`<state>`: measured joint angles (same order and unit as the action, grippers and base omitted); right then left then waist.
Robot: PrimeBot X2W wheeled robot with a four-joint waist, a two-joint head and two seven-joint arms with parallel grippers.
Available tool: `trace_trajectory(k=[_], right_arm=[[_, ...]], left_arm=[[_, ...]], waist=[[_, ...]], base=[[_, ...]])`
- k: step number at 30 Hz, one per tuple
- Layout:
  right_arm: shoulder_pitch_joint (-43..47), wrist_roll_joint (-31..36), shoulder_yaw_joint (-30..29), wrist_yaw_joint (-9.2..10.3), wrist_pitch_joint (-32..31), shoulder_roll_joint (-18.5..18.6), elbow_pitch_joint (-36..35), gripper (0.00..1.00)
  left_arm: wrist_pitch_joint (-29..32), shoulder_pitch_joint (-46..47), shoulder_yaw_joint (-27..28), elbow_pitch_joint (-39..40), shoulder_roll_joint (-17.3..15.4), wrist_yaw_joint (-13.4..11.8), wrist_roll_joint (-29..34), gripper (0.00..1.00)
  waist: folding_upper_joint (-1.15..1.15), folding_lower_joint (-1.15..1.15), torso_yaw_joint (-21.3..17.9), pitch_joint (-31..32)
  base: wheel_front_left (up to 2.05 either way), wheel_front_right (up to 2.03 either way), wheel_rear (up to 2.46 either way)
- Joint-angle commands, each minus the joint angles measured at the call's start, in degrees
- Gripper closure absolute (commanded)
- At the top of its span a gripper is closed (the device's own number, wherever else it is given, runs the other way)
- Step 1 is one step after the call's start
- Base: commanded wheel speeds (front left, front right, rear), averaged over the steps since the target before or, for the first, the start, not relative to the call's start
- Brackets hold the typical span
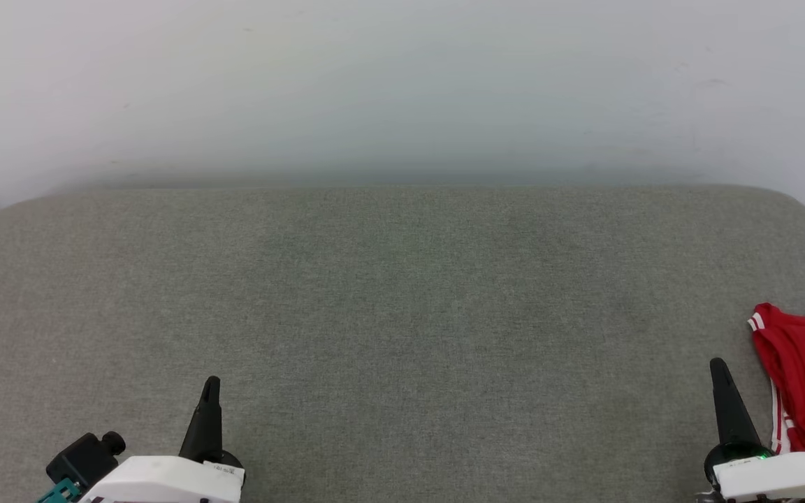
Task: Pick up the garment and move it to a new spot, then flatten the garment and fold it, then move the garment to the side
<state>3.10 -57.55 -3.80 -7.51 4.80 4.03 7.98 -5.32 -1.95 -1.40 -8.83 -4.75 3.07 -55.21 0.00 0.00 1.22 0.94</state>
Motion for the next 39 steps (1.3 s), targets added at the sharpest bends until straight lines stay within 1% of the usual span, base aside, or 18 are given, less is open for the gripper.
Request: trace_trajectory(k=[1, 20, 39], right_arm=[[-1.7, -1.6, 0.0, 0.01, -0.4, 0.5, -0.2, 1.00], [-4.3, -13.0, -0.2, 0.01, -3.4, 0.5, 1.8, 1.00], [-6.4, -22.5, -0.5, 0.02, -6.1, 0.4, 3.5, 1.00]], left_arm=[[0.3, 1.3, 0.3, 0.3, -0.3, 0.4, -1.7, 1.00], [3.3, 3.7, 1.8, -1.4, -0.4, 1.8, -14.1, 1.00], [6.0, 5.6, 3.3, -3.0, -0.2, 2.9, -24.4, 1.00]], waist=[[0.00, 0.00, 0.0, 0.0], [0.00, 0.00, -0.3, -0.3], [0.00, 0.00, -0.6, -0.6]], base=[[0.00, 0.00, 0.00], [0.00, 0.00, 0.00], [0.00, 0.00, 0.00]])
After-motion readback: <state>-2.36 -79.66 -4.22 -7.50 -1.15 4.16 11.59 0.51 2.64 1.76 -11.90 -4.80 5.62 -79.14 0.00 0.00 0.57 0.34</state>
